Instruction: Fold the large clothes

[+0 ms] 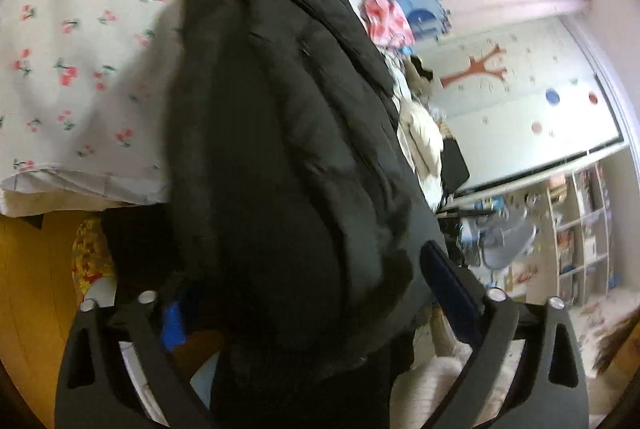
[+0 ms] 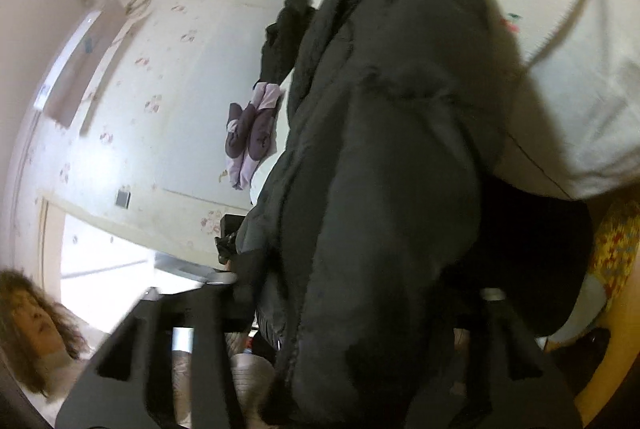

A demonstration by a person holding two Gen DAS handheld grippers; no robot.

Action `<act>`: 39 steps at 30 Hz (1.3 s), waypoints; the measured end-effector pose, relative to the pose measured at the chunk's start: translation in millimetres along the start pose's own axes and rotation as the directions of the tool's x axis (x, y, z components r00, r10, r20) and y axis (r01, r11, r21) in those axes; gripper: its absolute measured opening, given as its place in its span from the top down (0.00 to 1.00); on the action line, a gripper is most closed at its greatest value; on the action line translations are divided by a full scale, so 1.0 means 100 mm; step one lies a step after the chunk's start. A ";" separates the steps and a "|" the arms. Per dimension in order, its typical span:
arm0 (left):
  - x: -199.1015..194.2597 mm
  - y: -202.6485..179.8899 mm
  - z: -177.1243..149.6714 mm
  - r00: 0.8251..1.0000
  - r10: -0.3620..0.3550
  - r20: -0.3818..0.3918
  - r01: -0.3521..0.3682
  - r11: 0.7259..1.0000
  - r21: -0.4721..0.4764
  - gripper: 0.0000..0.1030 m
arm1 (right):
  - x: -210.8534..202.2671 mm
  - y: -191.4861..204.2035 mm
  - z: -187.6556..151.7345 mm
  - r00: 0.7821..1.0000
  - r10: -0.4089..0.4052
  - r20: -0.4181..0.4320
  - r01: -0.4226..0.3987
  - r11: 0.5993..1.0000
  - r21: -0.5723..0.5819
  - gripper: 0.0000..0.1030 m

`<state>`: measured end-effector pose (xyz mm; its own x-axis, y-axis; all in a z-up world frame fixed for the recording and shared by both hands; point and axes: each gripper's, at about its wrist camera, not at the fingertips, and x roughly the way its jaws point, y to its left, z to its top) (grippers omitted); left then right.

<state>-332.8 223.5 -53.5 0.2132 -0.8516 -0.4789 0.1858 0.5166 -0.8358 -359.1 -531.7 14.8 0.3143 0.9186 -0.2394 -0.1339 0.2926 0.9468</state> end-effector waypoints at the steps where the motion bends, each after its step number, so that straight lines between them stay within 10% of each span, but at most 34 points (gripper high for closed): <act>1: 0.01 -0.06 -0.02 1.000 0.009 -0.004 -0.009 1.000 0.005 0.39 | 0.00 0.05 0.01 1.000 -0.008 0.011 0.008 1.000 -0.016 0.80; 8: -0.29 -0.53 -0.03 0.991 0.068 0.112 -0.075 0.996 0.056 0.80 | -0.13 0.61 0.09 0.990 0.091 0.111 -0.075 0.987 -0.144 0.87; 13: -0.55 -0.82 -0.12 0.989 0.019 0.149 -0.038 0.992 0.122 0.81 | -0.25 0.80 0.07 0.978 0.166 0.128 -0.140 0.971 -0.195 0.87; 19: -0.33 -0.20 -0.29 0.998 0.067 0.000 -0.067 0.998 0.015 0.78 | -0.12 0.21 -0.17 1.000 -0.003 0.006 0.003 0.999 -0.037 0.83; 25: -0.27 -0.01 -0.36 1.000 0.015 -0.007 -0.015 1.000 -0.020 0.75 | -0.04 0.05 -0.27 0.997 0.072 -0.024 -0.072 0.997 -0.002 0.80; 34: -0.64 -0.47 -0.07 0.976 -0.059 0.210 0.054 0.998 0.028 0.80 | 0.06 0.66 0.36 0.922 0.375 0.093 -0.353 0.915 -0.194 0.81; 39: -0.80 -0.64 0.36 0.934 -0.125 0.334 0.127 0.992 0.017 0.80 | 0.07 0.82 0.86 0.881 0.446 0.157 -0.402 0.881 -0.248 0.81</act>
<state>-326.8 261.6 48.5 0.4965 -0.8303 -0.2532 0.2277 0.4060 -0.8850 -287.4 -523.5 109.2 0.3646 0.8984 0.2450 -0.4772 -0.0456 0.8776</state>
